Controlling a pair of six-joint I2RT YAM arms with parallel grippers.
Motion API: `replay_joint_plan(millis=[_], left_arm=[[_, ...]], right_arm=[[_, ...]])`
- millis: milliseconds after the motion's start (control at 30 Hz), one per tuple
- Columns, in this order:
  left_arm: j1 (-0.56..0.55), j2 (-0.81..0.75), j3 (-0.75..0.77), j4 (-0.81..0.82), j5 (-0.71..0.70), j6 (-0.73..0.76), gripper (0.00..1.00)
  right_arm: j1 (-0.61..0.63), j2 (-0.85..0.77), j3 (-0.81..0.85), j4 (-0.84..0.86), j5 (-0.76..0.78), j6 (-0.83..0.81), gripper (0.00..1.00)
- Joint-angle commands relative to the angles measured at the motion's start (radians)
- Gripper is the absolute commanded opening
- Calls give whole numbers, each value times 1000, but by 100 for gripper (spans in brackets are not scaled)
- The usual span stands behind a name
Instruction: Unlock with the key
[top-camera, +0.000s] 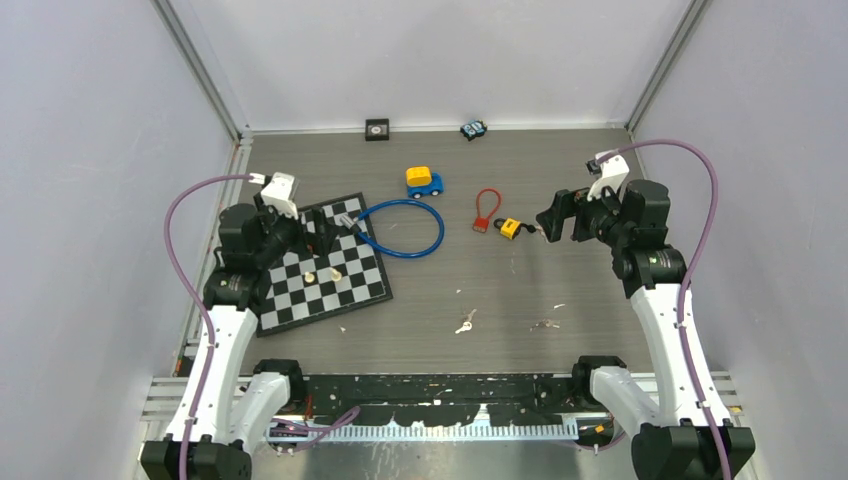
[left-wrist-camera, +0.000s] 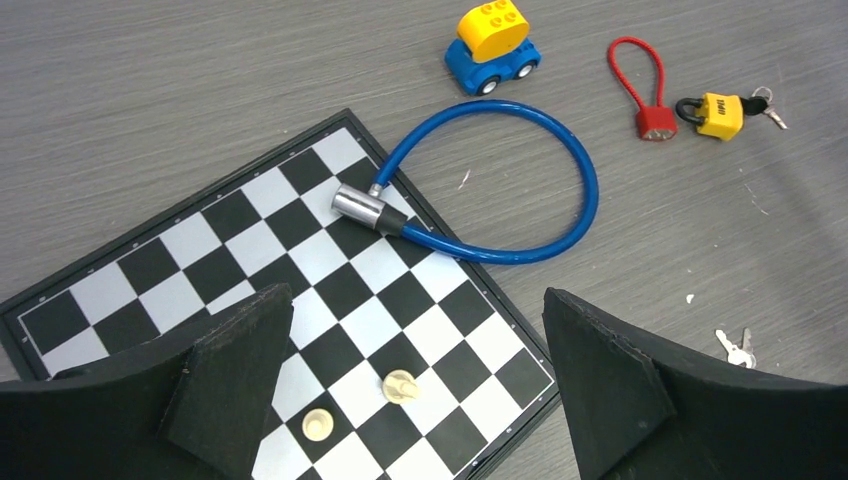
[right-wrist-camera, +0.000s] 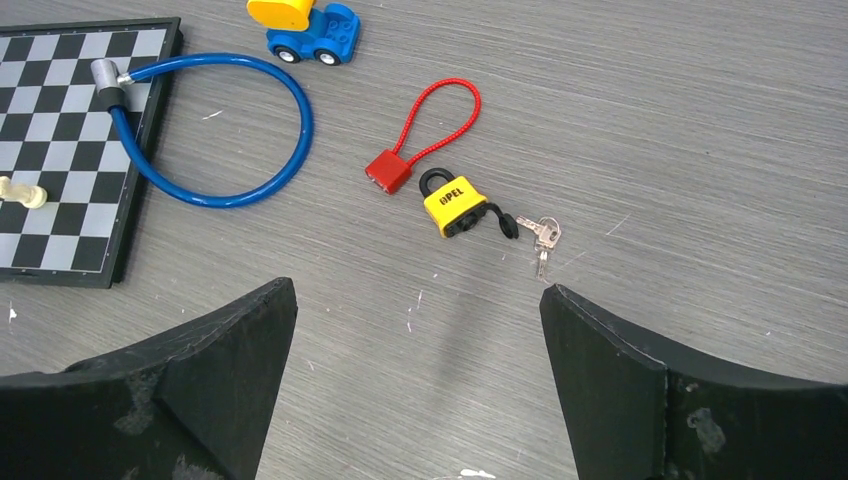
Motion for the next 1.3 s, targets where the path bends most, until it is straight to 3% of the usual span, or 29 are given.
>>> replay_joint_plan(millis=[0, 367, 567, 700, 800, 1000, 1267], left_arm=[[19, -8, 46, -40, -26, 25, 98], [33, 104, 179, -227, 117, 172, 98], [-136, 157, 220, -330, 127, 331, 99], [-300, 211, 218, -349, 63, 393, 97], [-379, 225, 185, -339, 76, 405, 95], [-389, 193, 103, -287, 128, 406, 95], [-377, 173, 92, -274, 44, 419, 96]], right_arm=[[-19, -1, 22, -9, -44, -16, 97], [-25, 40, 35, -36, -101, -9, 97], [23, 100, 55, -93, -105, -59, 94], [136, 152, 109, -206, -61, -173, 90], [192, 154, 107, -291, -166, -268, 90], [445, 163, -9, -255, -74, -335, 82], [775, 386, -3, -142, 130, -304, 65]])
